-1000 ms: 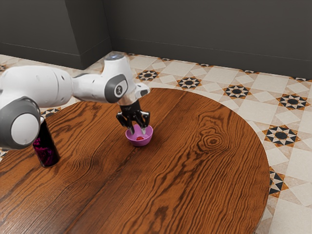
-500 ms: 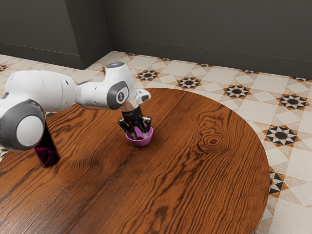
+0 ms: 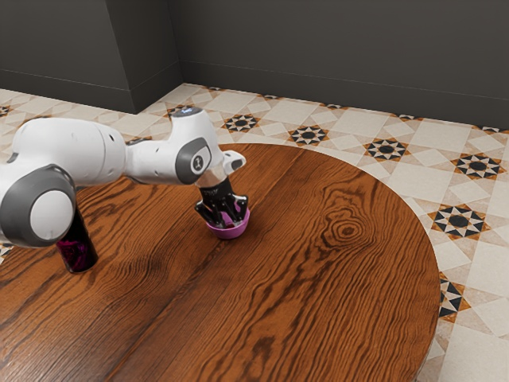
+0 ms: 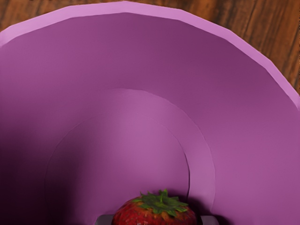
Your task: Take strawberry from the bowl
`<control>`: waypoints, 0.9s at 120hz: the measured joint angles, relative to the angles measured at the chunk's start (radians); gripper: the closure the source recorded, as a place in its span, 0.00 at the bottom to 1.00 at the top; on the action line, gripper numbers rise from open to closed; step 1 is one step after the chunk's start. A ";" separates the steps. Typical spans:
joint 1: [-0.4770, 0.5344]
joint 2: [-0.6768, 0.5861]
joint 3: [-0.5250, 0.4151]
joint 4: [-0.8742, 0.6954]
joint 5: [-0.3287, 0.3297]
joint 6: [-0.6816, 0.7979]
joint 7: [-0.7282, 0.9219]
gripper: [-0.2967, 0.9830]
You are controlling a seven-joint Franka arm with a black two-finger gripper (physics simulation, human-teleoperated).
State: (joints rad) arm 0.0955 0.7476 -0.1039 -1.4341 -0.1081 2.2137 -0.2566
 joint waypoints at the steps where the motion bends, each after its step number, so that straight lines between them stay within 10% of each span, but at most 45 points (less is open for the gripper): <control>1: 0.000 -0.001 0.000 0.000 0.000 0.000 -0.001 0.69; 55: -0.081 -0.326 0.004 -0.136 0.025 -0.041 -0.018 0.75; 108: -0.257 -0.091 0.004 0.005 0.010 -0.022 -0.030 0.65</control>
State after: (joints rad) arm -0.1611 0.6571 -0.1000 -1.4294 -0.0976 2.1919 -0.2862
